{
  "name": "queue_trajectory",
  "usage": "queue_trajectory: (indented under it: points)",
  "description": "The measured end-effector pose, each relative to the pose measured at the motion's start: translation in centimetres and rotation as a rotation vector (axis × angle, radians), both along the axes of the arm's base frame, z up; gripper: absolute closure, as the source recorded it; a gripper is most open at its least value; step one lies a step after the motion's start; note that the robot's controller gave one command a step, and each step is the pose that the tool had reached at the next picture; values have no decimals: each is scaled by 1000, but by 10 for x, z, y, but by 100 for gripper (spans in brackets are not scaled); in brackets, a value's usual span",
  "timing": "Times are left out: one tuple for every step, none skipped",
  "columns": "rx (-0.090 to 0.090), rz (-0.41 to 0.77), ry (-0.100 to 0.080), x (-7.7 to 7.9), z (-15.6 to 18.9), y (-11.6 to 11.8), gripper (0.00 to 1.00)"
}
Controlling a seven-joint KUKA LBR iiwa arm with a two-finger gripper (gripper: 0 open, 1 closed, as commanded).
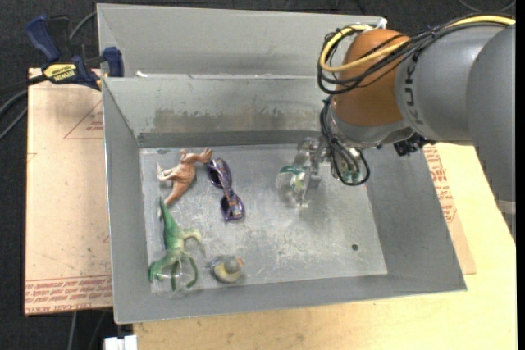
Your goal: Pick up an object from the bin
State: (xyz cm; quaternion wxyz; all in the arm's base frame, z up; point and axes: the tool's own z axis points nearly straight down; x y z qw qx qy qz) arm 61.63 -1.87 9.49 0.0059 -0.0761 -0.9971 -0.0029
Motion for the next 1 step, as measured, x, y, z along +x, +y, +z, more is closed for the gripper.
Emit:
queue_trajectory:
  points:
    - [0,0,-7,2,25,0,100]
